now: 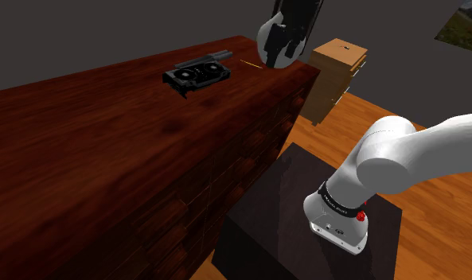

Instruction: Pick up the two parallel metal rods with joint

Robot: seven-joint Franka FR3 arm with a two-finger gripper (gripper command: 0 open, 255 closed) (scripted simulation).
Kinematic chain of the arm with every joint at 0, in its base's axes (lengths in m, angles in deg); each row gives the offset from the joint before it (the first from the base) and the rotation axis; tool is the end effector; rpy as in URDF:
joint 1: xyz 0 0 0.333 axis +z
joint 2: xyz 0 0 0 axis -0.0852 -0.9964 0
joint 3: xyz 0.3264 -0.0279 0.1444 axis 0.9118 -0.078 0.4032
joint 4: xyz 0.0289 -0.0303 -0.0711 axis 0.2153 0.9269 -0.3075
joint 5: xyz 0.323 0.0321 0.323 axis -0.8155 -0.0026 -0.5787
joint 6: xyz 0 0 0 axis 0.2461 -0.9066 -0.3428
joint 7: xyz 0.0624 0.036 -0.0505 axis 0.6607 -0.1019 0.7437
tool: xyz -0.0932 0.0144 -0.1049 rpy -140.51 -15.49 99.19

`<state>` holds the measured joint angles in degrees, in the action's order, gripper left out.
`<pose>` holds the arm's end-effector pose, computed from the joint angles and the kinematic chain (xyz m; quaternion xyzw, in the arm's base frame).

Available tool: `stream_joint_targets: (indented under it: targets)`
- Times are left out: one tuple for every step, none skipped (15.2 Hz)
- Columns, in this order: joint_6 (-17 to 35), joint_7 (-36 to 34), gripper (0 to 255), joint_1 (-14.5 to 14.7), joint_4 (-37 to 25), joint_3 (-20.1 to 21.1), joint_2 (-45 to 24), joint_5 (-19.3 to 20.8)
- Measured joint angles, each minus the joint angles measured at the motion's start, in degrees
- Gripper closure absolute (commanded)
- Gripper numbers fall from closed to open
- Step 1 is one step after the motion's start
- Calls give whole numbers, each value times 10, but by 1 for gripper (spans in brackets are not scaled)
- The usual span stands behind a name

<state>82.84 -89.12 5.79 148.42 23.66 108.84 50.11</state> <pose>0.3690 0.0293 0.5726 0.9980 -0.0190 0.0364 0.0476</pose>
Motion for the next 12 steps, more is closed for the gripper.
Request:
stream_joint_targets:
  targets:
    - [0,0,0,0,0,0,0,0]
    - [3,-16,0,-4,-6,7,-10,-4]
    - [6,-45,0,-10,-17,18,-28,-10]
    - [8,-78,0,-17,-29,30,-46,-16]
    - [16,-112,0,-25,-36,41,-65,-21]
    - [18,-149,0,-34,-57,53,-92,-25]
    - [22,-187,0,-42,-74,66,-116,-30]
    - [28,-226,0,-51,-94,79,-146,-33]
    - [31,-263,0,-60,-112,88,-170,-34]
    - [34,-299,0,-69,-128,95,-194,-35]
    - [40,-337,0,-76,-145,105,-220,-35]
    - [40,-372,0,-84,-166,111,-245,-33]
